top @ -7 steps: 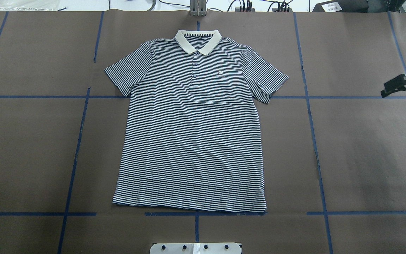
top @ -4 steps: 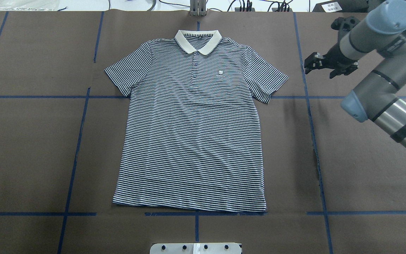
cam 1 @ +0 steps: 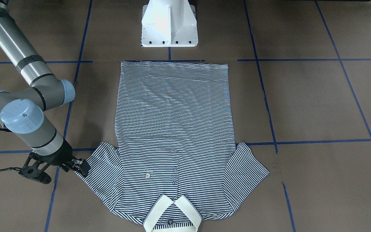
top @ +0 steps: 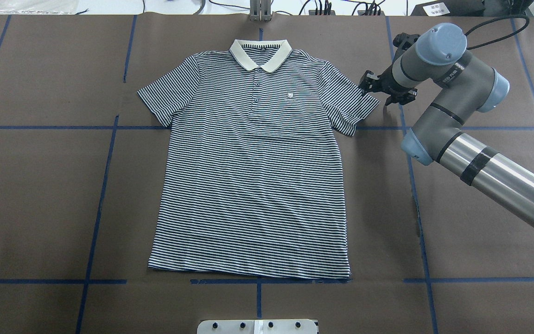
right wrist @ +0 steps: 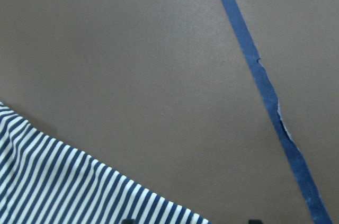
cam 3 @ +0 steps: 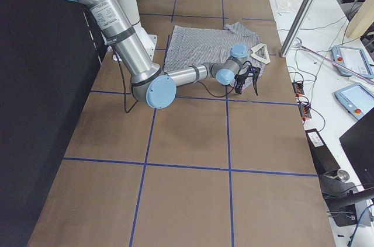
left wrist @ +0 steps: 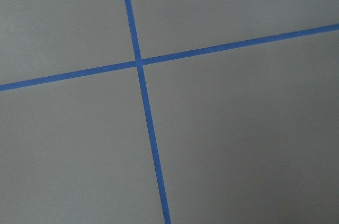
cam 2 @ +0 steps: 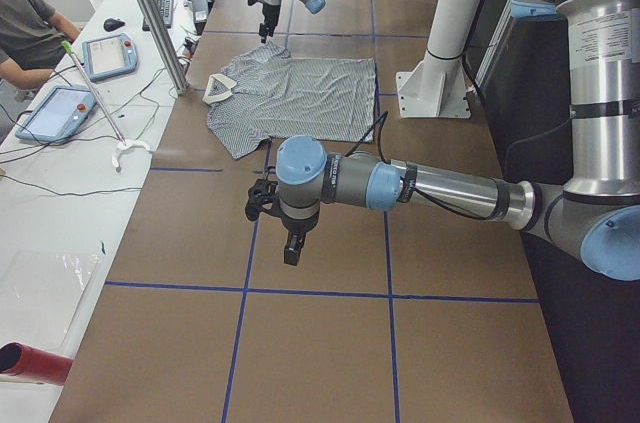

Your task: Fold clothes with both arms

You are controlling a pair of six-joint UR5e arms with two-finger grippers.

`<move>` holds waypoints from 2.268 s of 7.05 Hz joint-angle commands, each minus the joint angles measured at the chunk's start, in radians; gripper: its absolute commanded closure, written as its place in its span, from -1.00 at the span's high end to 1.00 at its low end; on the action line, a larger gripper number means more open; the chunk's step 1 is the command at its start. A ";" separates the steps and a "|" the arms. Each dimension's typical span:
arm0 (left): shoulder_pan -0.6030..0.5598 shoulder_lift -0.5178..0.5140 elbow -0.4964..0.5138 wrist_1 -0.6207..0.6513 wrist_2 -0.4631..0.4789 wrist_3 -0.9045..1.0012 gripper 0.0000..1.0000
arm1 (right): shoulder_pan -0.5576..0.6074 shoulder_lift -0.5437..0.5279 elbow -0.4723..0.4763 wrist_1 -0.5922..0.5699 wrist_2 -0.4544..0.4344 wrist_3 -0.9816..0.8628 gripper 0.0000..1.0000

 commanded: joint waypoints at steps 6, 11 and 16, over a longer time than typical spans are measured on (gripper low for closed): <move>0.000 0.001 0.000 0.000 -0.002 0.000 1.00 | -0.011 0.026 0.008 0.001 -0.011 0.020 -1.00; 0.000 0.001 -0.008 0.000 -0.046 -0.007 1.00 | -0.138 0.305 -0.126 -0.054 -0.138 0.209 -1.00; 0.021 -0.017 0.018 -0.185 -0.148 -0.129 1.00 | -0.153 0.327 -0.150 -0.048 -0.184 0.188 1.00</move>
